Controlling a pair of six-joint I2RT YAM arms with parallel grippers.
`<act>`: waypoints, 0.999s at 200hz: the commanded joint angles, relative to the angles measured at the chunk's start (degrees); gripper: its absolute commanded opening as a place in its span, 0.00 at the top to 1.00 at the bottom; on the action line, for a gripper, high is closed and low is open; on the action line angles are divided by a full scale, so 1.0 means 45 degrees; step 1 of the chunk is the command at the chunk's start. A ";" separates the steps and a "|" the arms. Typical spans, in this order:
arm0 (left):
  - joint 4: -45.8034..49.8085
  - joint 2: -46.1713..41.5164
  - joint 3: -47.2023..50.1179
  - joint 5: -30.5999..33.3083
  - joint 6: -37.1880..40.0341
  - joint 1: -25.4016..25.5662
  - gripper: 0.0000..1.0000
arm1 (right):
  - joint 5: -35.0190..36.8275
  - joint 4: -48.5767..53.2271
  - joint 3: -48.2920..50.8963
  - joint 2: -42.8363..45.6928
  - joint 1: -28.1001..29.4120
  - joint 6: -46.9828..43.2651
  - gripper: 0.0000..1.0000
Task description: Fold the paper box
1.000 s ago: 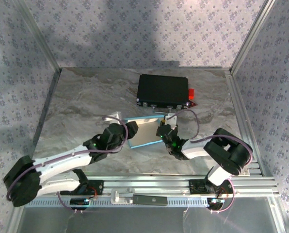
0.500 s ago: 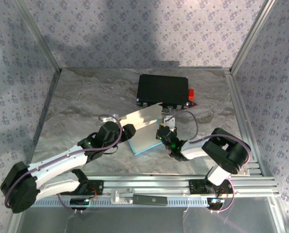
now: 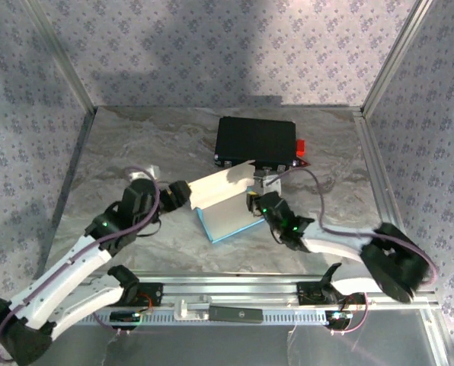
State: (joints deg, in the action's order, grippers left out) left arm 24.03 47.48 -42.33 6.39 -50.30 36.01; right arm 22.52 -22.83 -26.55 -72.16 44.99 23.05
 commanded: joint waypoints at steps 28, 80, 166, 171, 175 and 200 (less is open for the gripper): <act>0.2413 0.3359 -0.1476 -0.2302 0.3673 -0.1152 0.30 | -0.9293 0.3932 -0.2388 0.0134 -0.5454 -0.2979 0.35; 0.1795 0.4723 -0.1768 -0.2045 0.4013 -0.0801 0.37 | -1.1204 0.4983 -0.4716 -0.2753 -0.5615 -0.5367 0.32; 0.1450 0.6559 -0.2855 -0.0473 0.3817 -0.0030 0.67 | -1.0552 0.4016 -0.5708 -0.4555 -0.4754 -0.5688 0.45; 0.1493 0.6673 -0.2975 -0.0321 0.3796 -0.0019 0.71 | -1.0497 0.4018 -0.5731 -0.4600 -0.4697 -0.5694 0.47; 0.1541 0.6757 -0.3081 -0.0213 0.3785 0.0018 0.73 | -1.0461 0.4009 -0.5765 -0.4611 -0.4656 -0.5684 0.50; 0.1353 0.7169 -0.3489 0.0394 0.3661 0.0120 0.87 | -0.9778 0.3805 -0.5462 -0.4396 -0.4258 -0.5327 0.71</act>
State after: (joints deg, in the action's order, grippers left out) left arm 31.29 78.46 -54.81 4.23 -33.52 36.10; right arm -24.21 -4.25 -50.81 -92.25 24.32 -1.52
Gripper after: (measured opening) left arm 0.183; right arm 0.358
